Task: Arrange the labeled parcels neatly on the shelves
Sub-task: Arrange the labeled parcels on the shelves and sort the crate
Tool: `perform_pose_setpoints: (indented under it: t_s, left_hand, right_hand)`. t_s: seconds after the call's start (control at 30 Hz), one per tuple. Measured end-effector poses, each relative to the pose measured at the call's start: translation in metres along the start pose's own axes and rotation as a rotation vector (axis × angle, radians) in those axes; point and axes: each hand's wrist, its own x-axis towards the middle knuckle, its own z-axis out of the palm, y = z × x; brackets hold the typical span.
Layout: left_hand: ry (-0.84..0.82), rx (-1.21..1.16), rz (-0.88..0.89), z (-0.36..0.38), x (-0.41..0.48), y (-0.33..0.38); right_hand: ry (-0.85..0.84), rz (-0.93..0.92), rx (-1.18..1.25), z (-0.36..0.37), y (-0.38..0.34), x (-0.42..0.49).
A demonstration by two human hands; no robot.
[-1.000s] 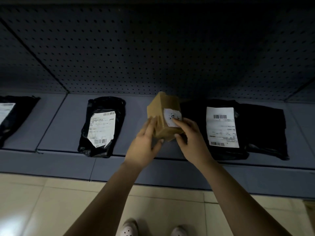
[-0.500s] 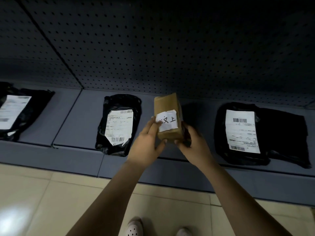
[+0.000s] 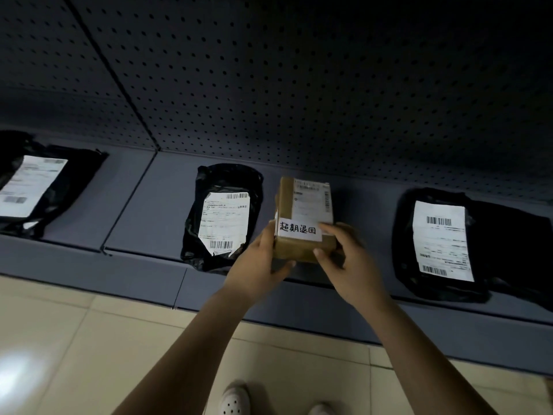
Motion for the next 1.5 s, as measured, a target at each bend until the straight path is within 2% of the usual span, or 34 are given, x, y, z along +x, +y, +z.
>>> perform_pose_setpoints:
  t_s: [0.13, 0.23, 0.33, 0.47, 0.57, 0.87, 0.97, 1.07, 1.13, 1.3, 1.5]
  left_hand:
    - [-0.053, -0.013, -0.012, 0.005, -0.001, -0.003]
    - [-0.082, -0.008, -0.048, 0.005, -0.002, -0.006]
    - [-0.063, -0.206, -0.069, 0.004, -0.001, -0.005]
    - [-0.061, -0.399, -0.106, 0.005, 0.003, 0.002]
    - [-0.059, -0.465, -0.104, 0.006, 0.001, 0.009]
    - [0.031, -0.569, -0.005, 0.004, -0.020, 0.022]
    - [0.008, -0.401, 0.051, -0.007, -0.032, 0.028]
    - [-0.002, -0.022, 0.036, -0.023, -0.050, 0.038]
    - [0.033, 0.126, 0.021, -0.037, -0.067, 0.052]
    - [0.196, 0.335, 0.017, -0.064, -0.112, 0.086]
    - [0.347, 0.454, 0.017, -0.076, -0.165, 0.118]
  right_hand:
    - [0.010, 0.020, -0.037, -0.002, 0.005, -0.011]
    - [-0.009, 0.134, 0.091, -0.003, 0.005, -0.015]
    - [-0.010, 0.337, 0.264, -0.005, 0.001, -0.011]
    - [-0.134, 0.488, 0.249, -0.007, 0.000, -0.005]
    - [-0.165, 0.484, 0.309, -0.008, -0.003, -0.005]
    - [-0.108, 0.401, 0.526, -0.020, -0.006, -0.019]
    - [-0.071, 0.392, 0.572, -0.025, -0.009, -0.026]
    - [-0.030, 0.407, 0.647, -0.035, -0.019, -0.041]
    - [-0.024, 0.405, 0.680, -0.047, -0.032, -0.054]
    - [-0.065, 0.415, 0.669, -0.075, -0.067, -0.082]
    - [-0.136, 0.363, 0.653, -0.099, -0.099, -0.117]
